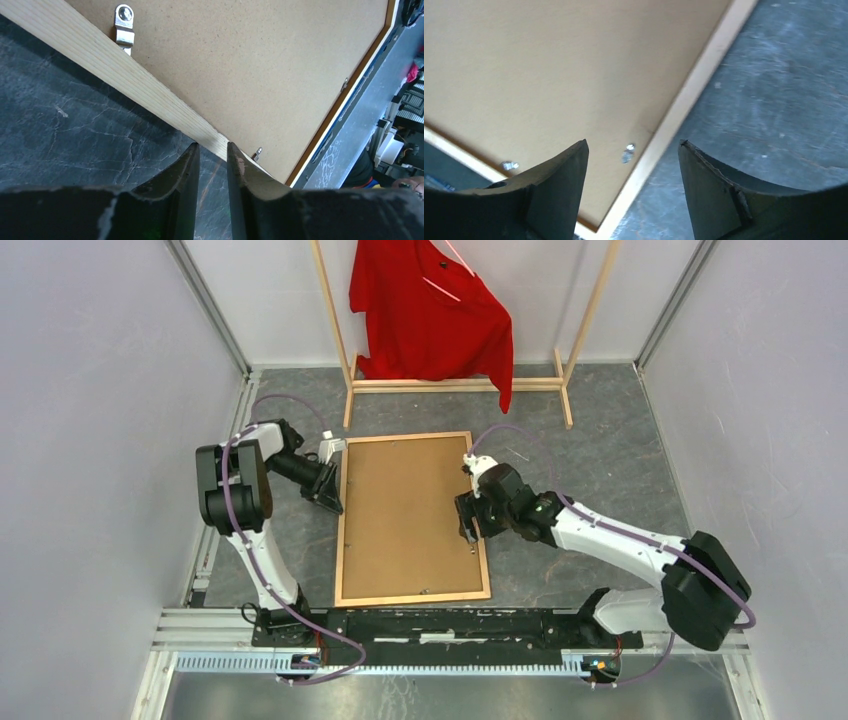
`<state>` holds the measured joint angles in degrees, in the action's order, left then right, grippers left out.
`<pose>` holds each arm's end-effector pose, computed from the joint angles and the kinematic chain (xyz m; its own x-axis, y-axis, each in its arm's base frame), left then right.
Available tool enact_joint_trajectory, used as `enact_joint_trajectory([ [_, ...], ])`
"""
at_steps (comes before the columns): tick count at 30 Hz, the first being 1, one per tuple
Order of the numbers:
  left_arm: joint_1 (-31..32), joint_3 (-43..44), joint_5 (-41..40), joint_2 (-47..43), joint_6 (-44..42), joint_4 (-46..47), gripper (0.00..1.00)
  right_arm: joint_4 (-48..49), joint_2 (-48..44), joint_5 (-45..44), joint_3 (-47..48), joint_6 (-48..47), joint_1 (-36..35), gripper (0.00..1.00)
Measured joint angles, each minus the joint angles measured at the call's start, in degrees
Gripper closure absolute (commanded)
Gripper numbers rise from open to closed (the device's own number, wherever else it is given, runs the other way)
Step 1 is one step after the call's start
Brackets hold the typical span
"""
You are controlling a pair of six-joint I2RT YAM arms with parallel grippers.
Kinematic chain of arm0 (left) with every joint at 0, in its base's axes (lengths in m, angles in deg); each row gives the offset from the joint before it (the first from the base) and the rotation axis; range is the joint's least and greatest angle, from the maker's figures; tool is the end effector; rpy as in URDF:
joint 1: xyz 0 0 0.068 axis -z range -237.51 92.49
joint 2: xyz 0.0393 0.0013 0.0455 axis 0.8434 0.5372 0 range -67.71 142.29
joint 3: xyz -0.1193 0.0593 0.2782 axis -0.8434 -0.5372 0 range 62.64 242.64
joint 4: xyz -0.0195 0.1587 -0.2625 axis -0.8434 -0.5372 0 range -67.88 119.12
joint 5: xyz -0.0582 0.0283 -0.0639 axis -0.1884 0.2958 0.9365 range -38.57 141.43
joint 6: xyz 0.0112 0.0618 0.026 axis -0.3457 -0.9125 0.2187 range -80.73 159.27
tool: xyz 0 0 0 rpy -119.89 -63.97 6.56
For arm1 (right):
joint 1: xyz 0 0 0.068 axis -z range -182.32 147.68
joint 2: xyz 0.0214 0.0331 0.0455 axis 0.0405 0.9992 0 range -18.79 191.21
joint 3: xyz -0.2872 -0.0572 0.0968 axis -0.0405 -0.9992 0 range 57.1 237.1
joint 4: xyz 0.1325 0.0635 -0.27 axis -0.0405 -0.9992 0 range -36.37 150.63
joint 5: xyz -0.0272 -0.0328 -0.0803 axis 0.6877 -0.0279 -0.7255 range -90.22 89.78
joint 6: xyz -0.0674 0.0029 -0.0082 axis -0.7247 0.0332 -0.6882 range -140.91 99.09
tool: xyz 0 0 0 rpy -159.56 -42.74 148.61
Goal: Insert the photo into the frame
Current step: Install the photo frame at the center of the board.
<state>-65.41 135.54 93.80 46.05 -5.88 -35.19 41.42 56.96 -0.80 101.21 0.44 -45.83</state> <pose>0.3739 0.0148 0.1317 -0.8701 0.4080 -0.2766 0.4829 0.5931 -0.6442 0.2242 0.2121 0.2024 -0.7727 -0.2316 -0.5910 -0.4321 0.8739 0.2225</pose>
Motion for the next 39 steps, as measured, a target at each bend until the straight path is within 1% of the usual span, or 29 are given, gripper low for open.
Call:
enact_joint_trajectory([
  [2,-0.02,-0.33,-0.02,0.04,0.02,0.44,0.69,-0.04,-1.53,-0.9,0.02,0.79,-3.69,0.28],
  [7,0.0,-0.9,-0.31,0.11,0.07,1.51,0.69,-1.53,-1.14,-3.96,0.09,2.97,-11.82,0.27],
  [8,0.0,-1.07,-0.39,0.11,0.07,1.81,0.69,-1.79,-0.83,-4.68,0.09,3.52,-13.42,0.29],
  [11,0.0,-1.29,-0.63,0.11,0.09,2.32,0.69,-2.82,0.13,-7.67,0.09,4.9,-17.42,0.4],
  [12,0.0,-1.31,-0.66,0.11,0.11,2.34,0.69,-3.19,0.42,-9.16,0.13,5.09,-18.36,0.42],
  [15,0.0,-1.31,-0.72,0.11,0.11,2.49,0.69,-6.56,1.95,-16.55,1.33,6.36,-21.42,0.4],
  [18,0.0,-1.33,-0.74,0.11,0.11,2.51,0.69,-8.98,2.97,-22.47,2.03,7.52,-22.4,0.38],
  [21,0.0,-1.36,-0.74,0.11,0.11,2.51,0.69,-10.12,3.32,-25.27,2.01,8.33,-22.38,0.34],
  [29,0.0,-1.36,-0.72,0.11,0.11,2.51,0.69,-9.11,5.68,-25.42,0.72,8.63,-22.38,0.34],
  [39,0.0,-1.36,-0.72,0.11,0.11,2.51,0.69,-8.13,7.93,-26.67,0.31,8.57,-22.38,0.35],
])
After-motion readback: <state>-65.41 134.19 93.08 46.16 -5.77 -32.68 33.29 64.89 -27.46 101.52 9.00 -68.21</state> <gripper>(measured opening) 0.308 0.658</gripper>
